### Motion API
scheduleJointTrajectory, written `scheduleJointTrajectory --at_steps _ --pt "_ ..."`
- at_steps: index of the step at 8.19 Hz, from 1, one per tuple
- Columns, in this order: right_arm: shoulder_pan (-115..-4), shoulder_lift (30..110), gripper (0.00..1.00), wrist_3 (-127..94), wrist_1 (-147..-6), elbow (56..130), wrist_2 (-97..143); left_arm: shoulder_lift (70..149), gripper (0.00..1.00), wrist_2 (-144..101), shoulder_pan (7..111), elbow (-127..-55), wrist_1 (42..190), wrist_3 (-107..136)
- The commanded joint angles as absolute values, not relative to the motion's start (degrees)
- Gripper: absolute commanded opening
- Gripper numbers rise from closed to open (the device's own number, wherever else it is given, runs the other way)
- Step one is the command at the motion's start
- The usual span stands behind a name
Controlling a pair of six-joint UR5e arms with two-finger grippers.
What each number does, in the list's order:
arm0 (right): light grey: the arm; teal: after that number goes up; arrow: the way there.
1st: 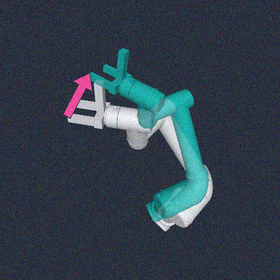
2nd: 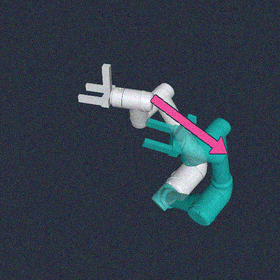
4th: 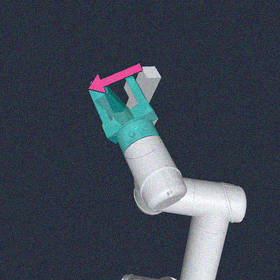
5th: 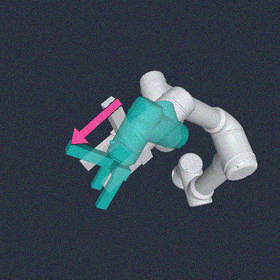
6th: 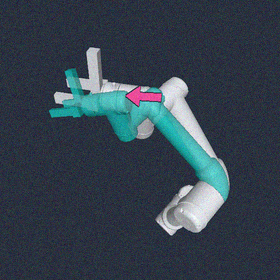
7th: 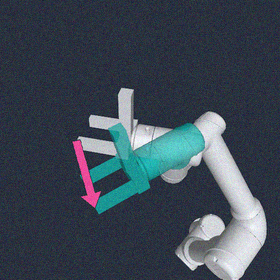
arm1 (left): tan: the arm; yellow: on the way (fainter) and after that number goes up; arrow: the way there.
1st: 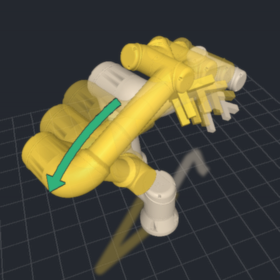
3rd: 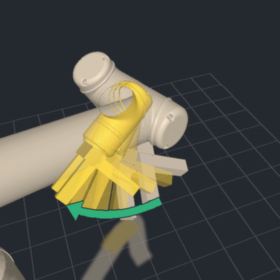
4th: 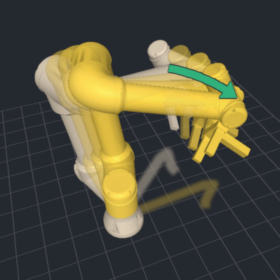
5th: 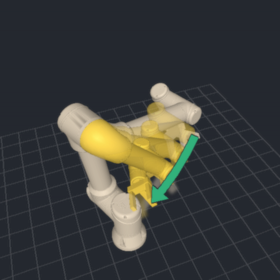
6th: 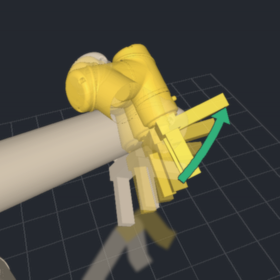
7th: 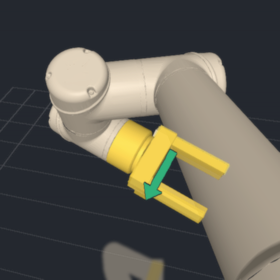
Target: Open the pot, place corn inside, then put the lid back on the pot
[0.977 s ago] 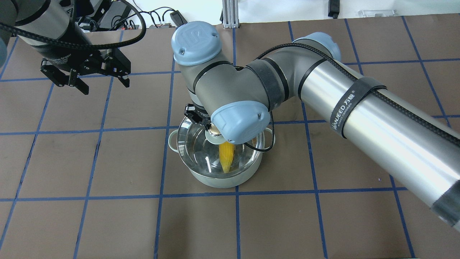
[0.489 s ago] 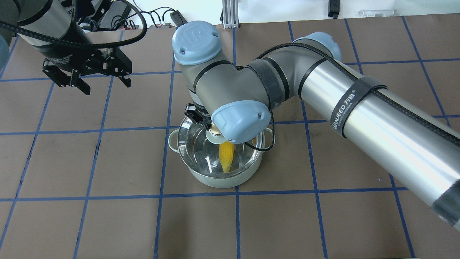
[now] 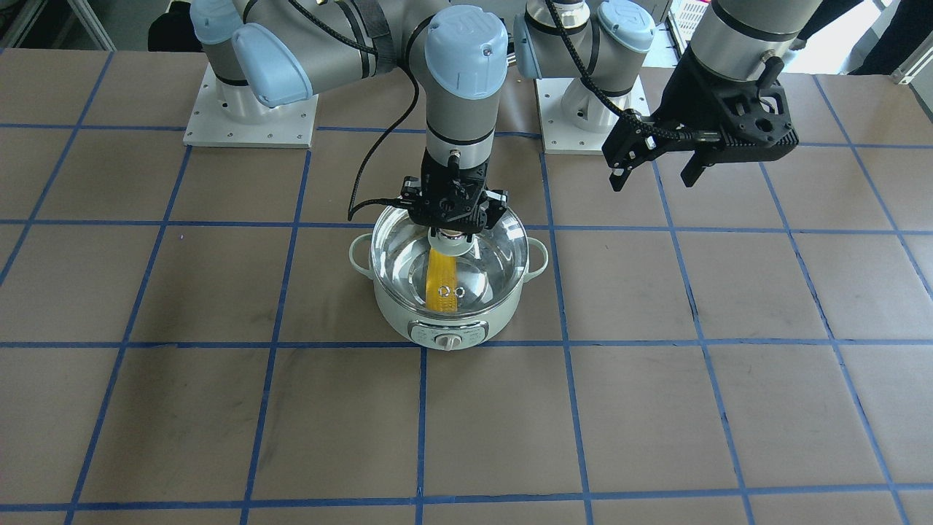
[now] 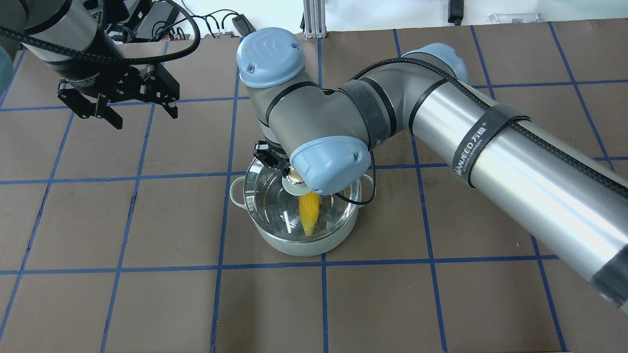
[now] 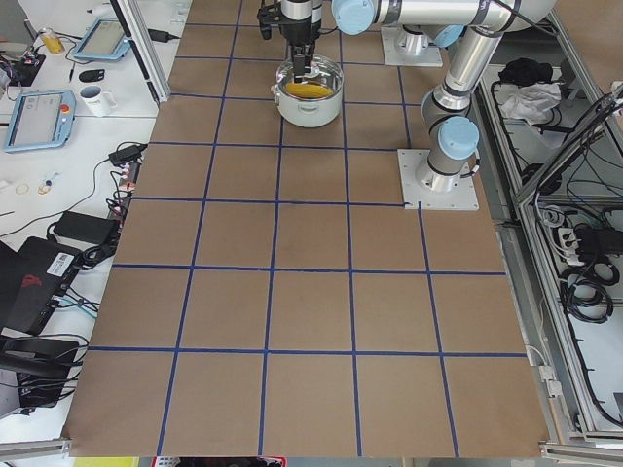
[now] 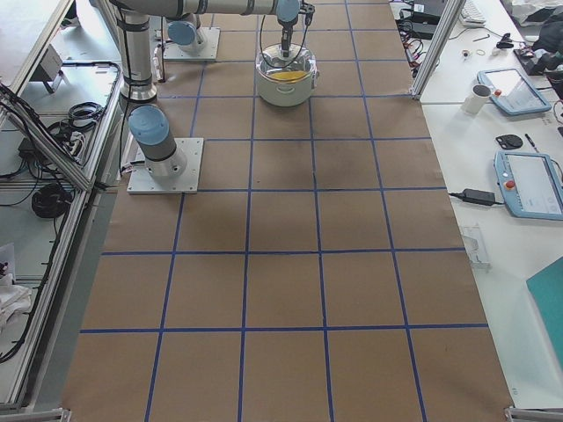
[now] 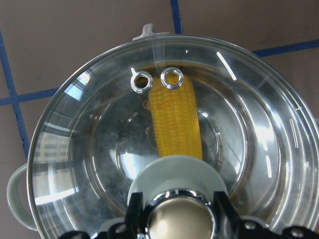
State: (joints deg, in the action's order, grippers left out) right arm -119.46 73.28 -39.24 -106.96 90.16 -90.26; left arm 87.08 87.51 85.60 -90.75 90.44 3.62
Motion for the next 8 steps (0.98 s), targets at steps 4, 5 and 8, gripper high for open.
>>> scheduleJointTrajectory --at_steps 4,5,8 --pt "-119.4 73.2 0.49 -39.2 -107.0 90.3 -90.3 88.1 1.0 87.3 85.4 -90.6 90.2 1.8" --pt "-119.4 73.2 0.53 -39.1 -107.0 90.3 -90.3 88.6 1.0 87.4 85.4 -90.9 88.3 2.7" --pt "-119.4 73.2 0.7 -38.9 -107.3 90.3 -90.5 89.0 1.0 87.0 85.4 -91.0 88.0 2.7"
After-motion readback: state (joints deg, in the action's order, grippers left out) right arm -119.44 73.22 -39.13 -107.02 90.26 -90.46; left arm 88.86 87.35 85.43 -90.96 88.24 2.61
